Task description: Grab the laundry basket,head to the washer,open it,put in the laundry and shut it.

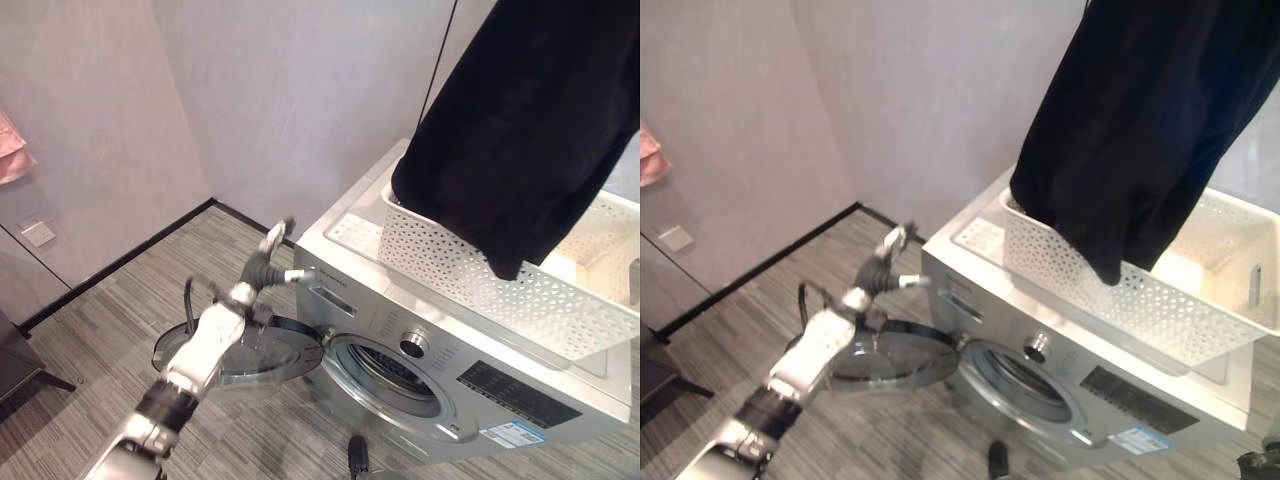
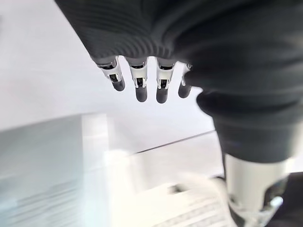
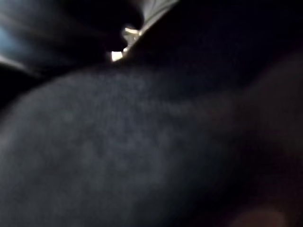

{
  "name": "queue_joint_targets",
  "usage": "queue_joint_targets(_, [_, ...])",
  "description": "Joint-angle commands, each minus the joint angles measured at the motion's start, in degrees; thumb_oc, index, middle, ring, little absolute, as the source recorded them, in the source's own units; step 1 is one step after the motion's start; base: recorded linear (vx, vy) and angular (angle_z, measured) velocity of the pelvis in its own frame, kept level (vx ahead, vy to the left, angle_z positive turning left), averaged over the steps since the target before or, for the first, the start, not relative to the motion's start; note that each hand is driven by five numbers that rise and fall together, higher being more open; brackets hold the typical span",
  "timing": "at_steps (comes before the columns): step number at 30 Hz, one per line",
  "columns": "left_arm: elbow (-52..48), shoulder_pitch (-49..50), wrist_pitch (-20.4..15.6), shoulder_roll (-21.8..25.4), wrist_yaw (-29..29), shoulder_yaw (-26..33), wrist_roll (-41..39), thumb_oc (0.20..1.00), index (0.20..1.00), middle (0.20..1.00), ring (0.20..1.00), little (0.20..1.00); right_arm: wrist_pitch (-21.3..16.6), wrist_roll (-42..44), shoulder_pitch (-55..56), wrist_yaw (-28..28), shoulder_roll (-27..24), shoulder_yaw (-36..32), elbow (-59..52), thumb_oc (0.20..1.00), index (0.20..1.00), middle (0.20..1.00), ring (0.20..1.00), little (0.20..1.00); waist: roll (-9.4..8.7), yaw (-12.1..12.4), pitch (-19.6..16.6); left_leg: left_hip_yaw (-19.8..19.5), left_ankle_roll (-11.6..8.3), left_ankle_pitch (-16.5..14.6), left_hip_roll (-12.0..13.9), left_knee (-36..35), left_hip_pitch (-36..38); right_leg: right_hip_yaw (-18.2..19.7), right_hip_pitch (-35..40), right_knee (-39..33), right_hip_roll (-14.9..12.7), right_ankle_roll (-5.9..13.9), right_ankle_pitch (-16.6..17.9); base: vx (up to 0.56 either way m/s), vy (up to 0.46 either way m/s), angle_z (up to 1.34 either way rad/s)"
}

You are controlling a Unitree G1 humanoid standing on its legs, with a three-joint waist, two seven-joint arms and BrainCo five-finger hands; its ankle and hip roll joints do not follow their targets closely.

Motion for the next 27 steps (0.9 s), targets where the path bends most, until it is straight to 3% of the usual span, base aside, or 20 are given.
queue_joint_targets(1, [3.39,-10.15,-0.52,0.10,3.38,-3.35,-0.62,1.000,1.000,1.000,1.000,1.000,0.31,2.40,-9.89,0.66,-0.44,1.34,2.98,0.200,0.200,0.200,0.200,0.200,-2.14,-0.33,-1.09,1.41,1.12,-2.47,1.79,0.30,-0.36,3.32,1.69,4.32,-7.36,5.81,-8.02,0.00,-0.006,0.06])
queue_joint_targets(3, [11.84,-16.62,0.19,-4.93,4.27,-6.03,-2.55,1.000,1.000,1.000,1.000,1.000,0.60,3.04,-10.52,1.42,1.89,2.06,3.49,0.200,0.200,0.200,0.200,0.200,-1.85,-0.84,-0.95,1.32,1.03,-2.31,1.71,0.31,-0.42,3.31,1.63,4.40,-7.32,5.75,-8.00,0.00,-0.005,0.09])
queue_joint_targets(4, [20.99,-22.51,1.39,-9.22,5.67,-8.26,-3.81,1.000,1.000,1.000,1.000,1.000,0.74,3.57,-10.92,2.01,4.68,2.61,3.41,0.200,0.200,0.200,0.200,0.200,-1.52,-1.48,-1.15,1.39,0.90,-2.14,1.73,0.25,-0.42,3.52,1.54,4.46,-7.25,5.70,-8.04,0.01,-0.001,0.12])
queue_joint_targets(6, [25.54,-25.32,1.38,-11.16,6.49,-9.01,-4.43,1.000,1.000,1.000,1.000,1.000,0.78,3.74,-11.38,2.15,5.66,3.25,3.49,0.200,0.200,0.200,0.200,0.200,-1.32,-1.66,-1.10,1.40,0.83,-2.05,1.75,0.24,-0.44,3.54,1.52,4.50,-7.22,5.69,-8.08,0.01,0.001,0.04])
queue_joint_targets(7, [34.26,-29.67,2.32,-15.05,7.51,-10.36,-7.37,1.000,1.000,1.000,1.000,1.000,0.91,4.46,-11.44,2.27,8.63,3.28,3.62,0.200,0.200,0.200,0.200,0.200,-1.09,-2.41,-1.25,1.65,0.70,-1.89,1.71,0.24,-0.39,3.69,1.42,4.57,-7.12,5.71,-8.24,0.00,0.000,0.00])
queue_joint_targets(9, [38.18,-32.09,2.43,-16.65,7.87,-11.04,-8.82,1.000,1.000,1.000,1.000,1.000,0.86,5.02,-11.72,2.39,10.06,3.56,3.95,0.200,0.200,0.200,0.200,0.200,-0.91,-2.76,-1.36,1.78,0.59,-1.81,1.79,0.24,-0.34,3.83,1.33,4.61,-7.06,5.73,-8.27,0.03,0.007,-0.05])
queue_joint_targets(10, [45.07,-36.42,2.86,-18.70,8.34,-12.27,-9.81,1.000,1.000,1.000,1.000,1.000,0.72,5.81,-12.03,2.62,12.48,4.13,4.78,0.200,0.200,0.200,0.200,0.200,-0.45,-3.33,-1.53,2.05,0.49,-2.26,2.04,0.24,0.01,4.02,1.66,4.49,-6.79,5.84,-8.85,0.06,0.005,-0.06])
queue_joint_targets(19, [57.73,-48.94,3.64,-19.47,8.63,-13.54,-13.81,1.000,1.000,1.000,1.000,1.000,0.43,7.86,-11.37,4.29,16.30,6.35,6.67,0.200,0.200,0.200,0.200,0.200,0.65,-4.28,-1.99,3.14,0.13,-1.93,2.34,0.24,0.34,4.70,1.76,3.98,-6.44,6.20,-8.89,0.02,-0.004,-0.05])
queue_joint_targets(27, [53.60,-51.60,2.39,-16.40,8.07,-15.57,-14.56,1.000,1.000,1.000,1.000,1.000,0.51,9.05,-10.21,5.22,14.01,7.22,7.69,0.200,0.200,0.200,0.200,0.200,1.01,-3.30,-1.85,3.32,0.27,-2.06,2.20,0.24,0.41,4.45,2.00,3.64,-6.52,6.40,-8.75,0.00,-0.002,0.00])
